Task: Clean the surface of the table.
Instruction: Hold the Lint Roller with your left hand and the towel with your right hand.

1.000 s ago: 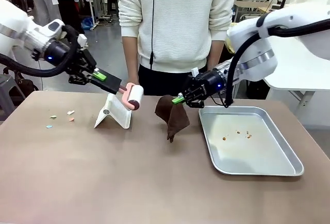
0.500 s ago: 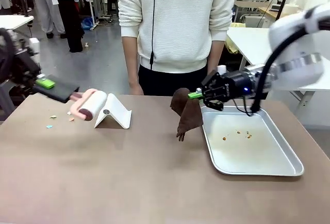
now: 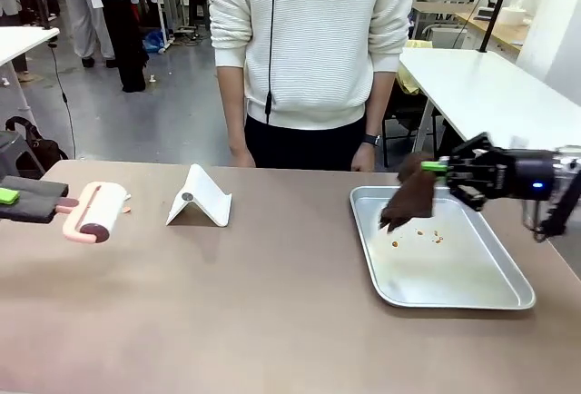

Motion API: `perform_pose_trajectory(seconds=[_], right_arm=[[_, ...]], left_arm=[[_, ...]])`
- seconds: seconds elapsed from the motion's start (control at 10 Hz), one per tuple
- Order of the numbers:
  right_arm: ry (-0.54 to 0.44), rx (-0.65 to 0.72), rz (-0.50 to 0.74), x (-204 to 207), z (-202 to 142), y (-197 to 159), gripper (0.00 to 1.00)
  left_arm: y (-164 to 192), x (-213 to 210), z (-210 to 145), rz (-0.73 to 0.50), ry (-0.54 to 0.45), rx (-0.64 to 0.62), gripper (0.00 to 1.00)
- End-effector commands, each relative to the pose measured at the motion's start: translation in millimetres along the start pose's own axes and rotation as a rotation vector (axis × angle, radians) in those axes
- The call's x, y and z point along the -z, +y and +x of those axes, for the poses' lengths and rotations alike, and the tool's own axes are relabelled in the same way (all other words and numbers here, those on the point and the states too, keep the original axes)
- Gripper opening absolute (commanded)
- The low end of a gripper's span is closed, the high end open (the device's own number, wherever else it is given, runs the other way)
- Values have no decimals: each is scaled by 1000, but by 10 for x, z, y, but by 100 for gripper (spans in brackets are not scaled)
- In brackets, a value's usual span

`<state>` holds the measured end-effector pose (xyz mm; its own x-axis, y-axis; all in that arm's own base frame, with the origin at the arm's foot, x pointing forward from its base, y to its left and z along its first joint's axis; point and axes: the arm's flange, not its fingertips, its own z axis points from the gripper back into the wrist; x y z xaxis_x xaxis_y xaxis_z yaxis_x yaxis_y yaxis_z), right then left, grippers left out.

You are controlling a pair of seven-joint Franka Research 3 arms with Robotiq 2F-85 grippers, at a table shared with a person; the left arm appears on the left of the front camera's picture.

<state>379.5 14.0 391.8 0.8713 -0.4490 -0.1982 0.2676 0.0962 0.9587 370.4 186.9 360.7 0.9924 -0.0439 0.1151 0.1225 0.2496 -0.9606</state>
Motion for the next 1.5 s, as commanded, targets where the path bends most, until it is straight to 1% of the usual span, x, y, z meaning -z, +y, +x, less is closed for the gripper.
perform_pose_trajectory(seconds=[0.0,0.1,0.2,0.3,0.4,0.5,0.6,0.7,0.8,1.4], right_arm=[[61,-15,58,-512,-93,-425,0],[115,-36,56,-766,94,-525,0],[224,-88,81,-1003,261,-626,0],[249,-64,98,-1190,409,-711,0],[186,31,100,-1348,553,-801,0],[159,14,151,-1440,623,-855,0],[139,-6,173,-1473,650,-890,0],[87,25,150,-1417,707,-925,0],[155,37,124,-1481,533,-930,0],[155,37,124,-1481,533,-930,0]], left_arm=[[118,-262,10,-29,-7,77,0],[252,-499,-30,6,17,151,0],[386,-746,-95,34,71,269,0],[484,-967,-129,46,108,336,0],[547,-1140,-160,16,119,379,0],[562,-1164,-162,1,109,446,0],[584,-1180,-143,-67,96,513,0],[616,-1176,-55,-143,79,517,0],[599,-1170,-195,24,97,440,0],[599,-1170,-195,24,97,440,0]])
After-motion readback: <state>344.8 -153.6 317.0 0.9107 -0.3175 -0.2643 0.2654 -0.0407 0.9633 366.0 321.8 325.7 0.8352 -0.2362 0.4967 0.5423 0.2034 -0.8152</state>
